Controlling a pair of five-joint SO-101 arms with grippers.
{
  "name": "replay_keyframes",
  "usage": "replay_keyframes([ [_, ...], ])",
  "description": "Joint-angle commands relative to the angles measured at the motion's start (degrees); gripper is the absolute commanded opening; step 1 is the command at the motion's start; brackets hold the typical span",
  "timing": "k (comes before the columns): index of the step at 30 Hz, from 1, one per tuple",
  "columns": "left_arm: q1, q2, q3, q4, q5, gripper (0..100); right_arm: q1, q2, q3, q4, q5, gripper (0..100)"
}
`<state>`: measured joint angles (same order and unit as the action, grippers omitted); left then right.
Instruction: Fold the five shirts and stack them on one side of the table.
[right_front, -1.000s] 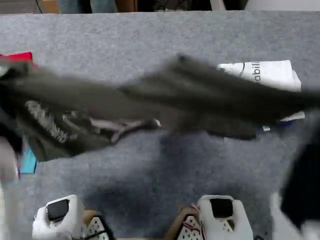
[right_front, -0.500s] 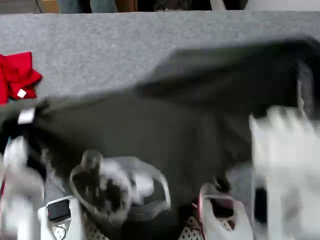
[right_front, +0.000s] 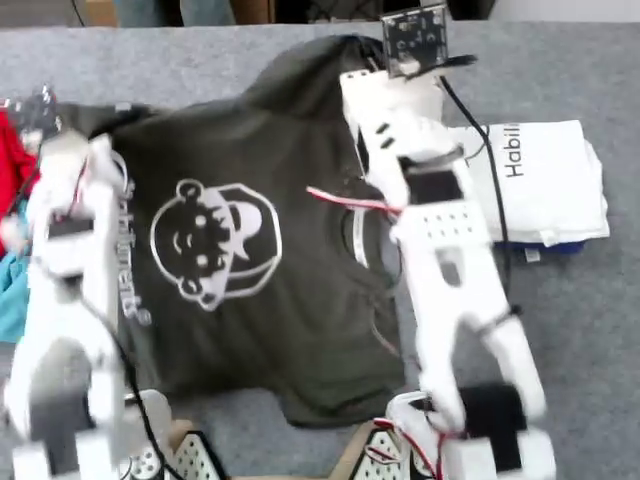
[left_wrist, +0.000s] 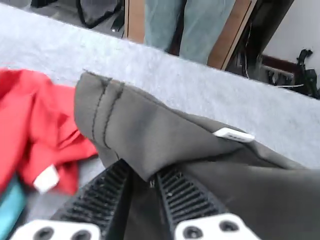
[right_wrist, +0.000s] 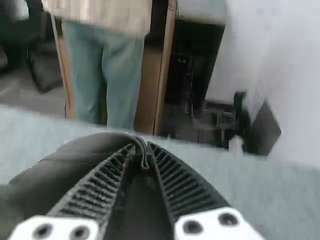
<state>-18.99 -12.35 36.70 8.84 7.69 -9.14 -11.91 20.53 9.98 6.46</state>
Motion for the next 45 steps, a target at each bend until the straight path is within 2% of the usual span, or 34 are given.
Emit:
replay_keyframes([
  [1,0.48,21.19,-29.14,7.74,0.00,3,1.67,7.25,-10.77,-3.78,0.18,1.4],
  [6,-0.22,36.31,-58.86,29.10,0.00,3,2.64,16.57,-24.66,-3.69,0.18,1.4],
  [13,-0.57,47.65,-84.35,46.51,0.00,3,2.46,22.73,-37.93,9.93,0.18,1.4],
  [18,-0.57,49.67,-92.35,62.95,-0.44,3,2.46,19.56,-39.16,27.78,0.18,1.4],
  [23,-0.66,50.02,-93.85,80.62,-2.11,3,2.37,14.46,-38.73,45.80,0.70,1.4],
  [26,-0.48,50.11,-92.53,91.16,-6.68,3,-0.26,10.51,-38.73,60.66,7.74,1.4],
  [28,-1.01,49.85,-87.78,91.96,-7.47,3,-3.52,8.04,-37.14,70.59,13.71,1.4],
  [31,-3.65,49.41,-80.57,91.96,-7.91,3,-9.32,4.00,-30.11,78.07,15.21,1.4],
  [36,-4.88,49.41,-62.11,89.67,-13.89,3,-13.10,-7.96,-8.40,74.11,15.30,1.4],
  [40,-7.16,45.89,-44.26,79.91,-17.58,3,-10.64,-20.00,6.81,70.33,15.21,1.4],
  [45,-7.43,31.56,-21.14,68.04,-21.89,3,-7.03,-33.01,18.77,70.59,15.21,1.4],
])
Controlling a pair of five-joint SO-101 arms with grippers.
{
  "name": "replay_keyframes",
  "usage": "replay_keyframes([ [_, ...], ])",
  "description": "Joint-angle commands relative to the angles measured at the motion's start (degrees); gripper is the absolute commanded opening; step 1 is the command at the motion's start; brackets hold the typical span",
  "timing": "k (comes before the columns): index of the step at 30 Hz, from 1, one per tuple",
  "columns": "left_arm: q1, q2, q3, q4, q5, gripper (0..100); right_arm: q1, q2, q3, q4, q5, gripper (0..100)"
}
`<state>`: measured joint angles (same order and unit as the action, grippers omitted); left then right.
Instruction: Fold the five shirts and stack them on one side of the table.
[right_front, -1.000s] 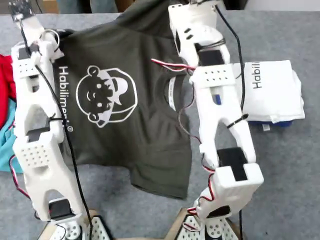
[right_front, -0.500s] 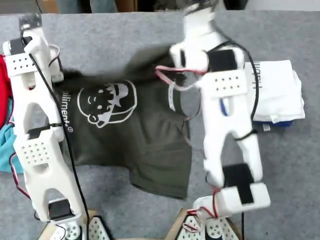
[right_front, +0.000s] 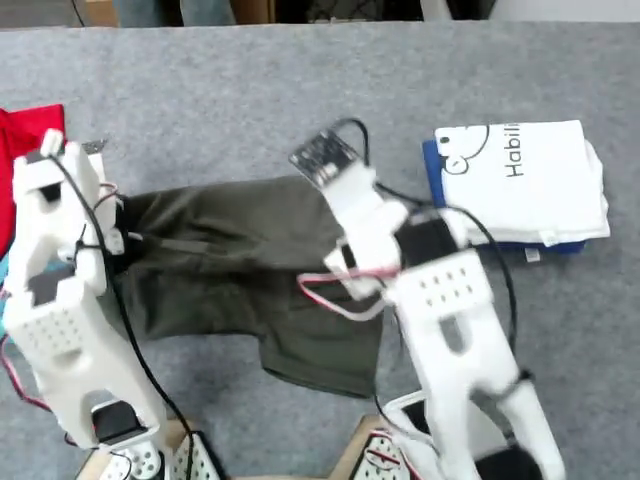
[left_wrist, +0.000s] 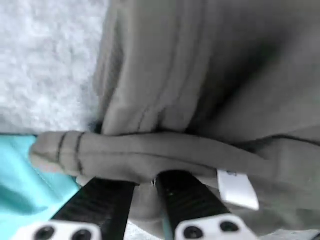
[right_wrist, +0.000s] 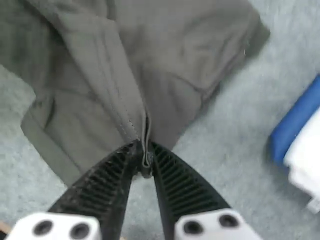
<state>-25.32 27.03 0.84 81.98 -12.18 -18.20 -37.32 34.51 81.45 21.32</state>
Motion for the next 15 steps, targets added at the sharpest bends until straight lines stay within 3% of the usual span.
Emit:
replay_keyframes([
  [1,-1.01,-11.69,18.42,-6.59,-2.55,3,2.81,-9.98,6.64,-0.88,0.35,1.4],
  [9,-1.01,-40.26,36.44,-8.44,-7.82,3,8.09,-23.78,10.77,5.01,0.79,1.4],
  [15,-1.10,-44.40,46.64,-14.42,-12.22,3,8.26,-27.30,10.77,8.18,2.55,1.4],
])
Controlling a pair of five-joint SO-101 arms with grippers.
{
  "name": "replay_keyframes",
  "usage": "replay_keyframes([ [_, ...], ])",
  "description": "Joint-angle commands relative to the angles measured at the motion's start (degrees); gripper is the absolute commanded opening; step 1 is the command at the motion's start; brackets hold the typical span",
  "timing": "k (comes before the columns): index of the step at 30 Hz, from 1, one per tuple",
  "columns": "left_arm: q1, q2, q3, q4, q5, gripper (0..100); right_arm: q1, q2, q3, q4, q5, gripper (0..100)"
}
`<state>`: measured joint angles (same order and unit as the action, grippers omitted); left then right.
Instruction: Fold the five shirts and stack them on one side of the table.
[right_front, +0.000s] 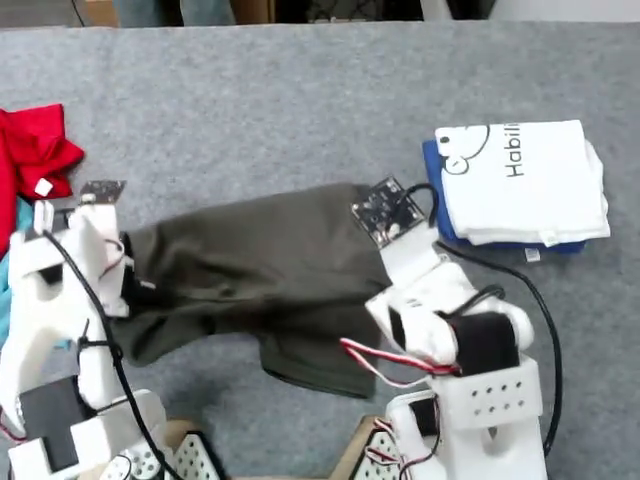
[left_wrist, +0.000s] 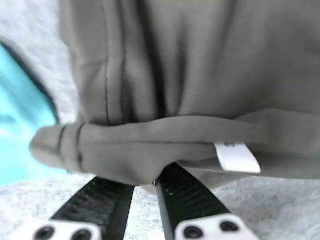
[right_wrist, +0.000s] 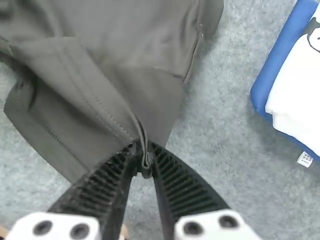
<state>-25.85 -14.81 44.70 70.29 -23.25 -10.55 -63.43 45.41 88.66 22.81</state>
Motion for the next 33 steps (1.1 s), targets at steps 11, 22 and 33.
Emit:
replay_keyframes([
  [11,-4.97,-2.55,5.05,-3.34,-7.47,3,0.35,-1.19,3.91,4.48,9.49,1.4],
  [22,-4.88,-2.55,6.55,-2.99,-15.38,35,-5.19,-1.10,6.37,5.36,14.07,14.6],
  [33,-12.00,-3.25,-6.81,5.36,-13.89,13,-5.27,-1.10,3.47,5.63,14.68,31.3],
])
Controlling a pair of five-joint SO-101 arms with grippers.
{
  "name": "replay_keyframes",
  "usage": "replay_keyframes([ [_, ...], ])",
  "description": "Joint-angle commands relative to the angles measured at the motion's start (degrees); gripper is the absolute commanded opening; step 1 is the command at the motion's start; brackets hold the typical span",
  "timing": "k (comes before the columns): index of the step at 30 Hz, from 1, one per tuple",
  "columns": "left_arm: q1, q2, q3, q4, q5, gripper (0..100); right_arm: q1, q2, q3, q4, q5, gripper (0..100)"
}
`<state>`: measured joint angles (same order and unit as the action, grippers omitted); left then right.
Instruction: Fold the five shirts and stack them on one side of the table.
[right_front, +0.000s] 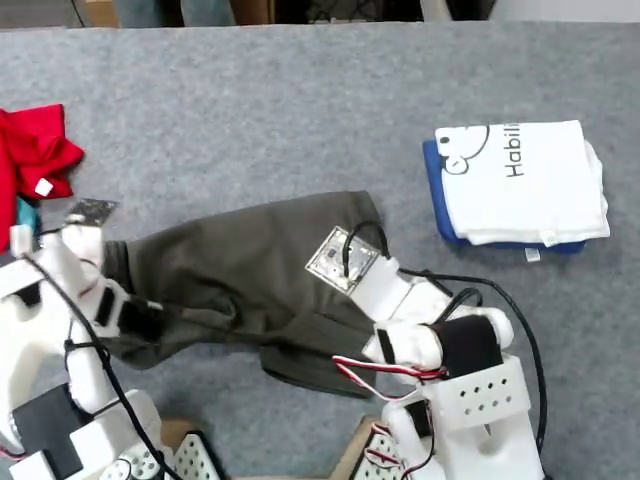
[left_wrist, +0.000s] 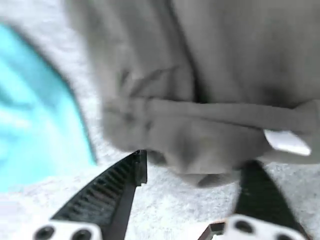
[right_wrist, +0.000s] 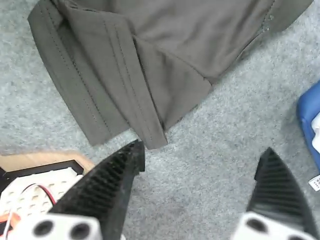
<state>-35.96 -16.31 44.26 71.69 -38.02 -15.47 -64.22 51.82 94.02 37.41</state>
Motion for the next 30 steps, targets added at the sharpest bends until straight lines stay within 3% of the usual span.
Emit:
replay_keyframes([
  [1,-2.51,-1.76,-8.22,6.07,1.14,7,-0.35,-0.31,-4.35,-0.09,-1.05,26.7],
  [2,-3.03,-1.76,-10.15,8.18,2.29,3,-0.35,-0.22,-5.93,-0.44,-2.73,20.7],
  [5,-3.30,-1.76,-17.45,12.75,6.77,7,-0.53,0.04,-9.54,-6.68,-8.00,0.5],
  [7,-2.07,-1.05,-23.08,13.45,11.96,5,-0.35,2.15,-9.71,-12.22,-10.55,5.1],
  [12,8.13,1.05,-29.05,10.99,24.79,3,-0.44,18.68,-12.44,-26.37,-19.87,1.4],
  [16,14.81,9.58,-25.63,-1.14,31.56,3,-0.35,36.09,-22.20,-31.30,-26.55,1.5],
  [22,14.46,30.86,-26.24,-17.49,39.56,3,0.53,60.79,-40.66,-31.47,-29.89,1.5],
  [30,11.91,40.79,-41.19,-12.92,41.32,3,11.16,88.40,-57.10,-31.38,-29.89,1.5],
])
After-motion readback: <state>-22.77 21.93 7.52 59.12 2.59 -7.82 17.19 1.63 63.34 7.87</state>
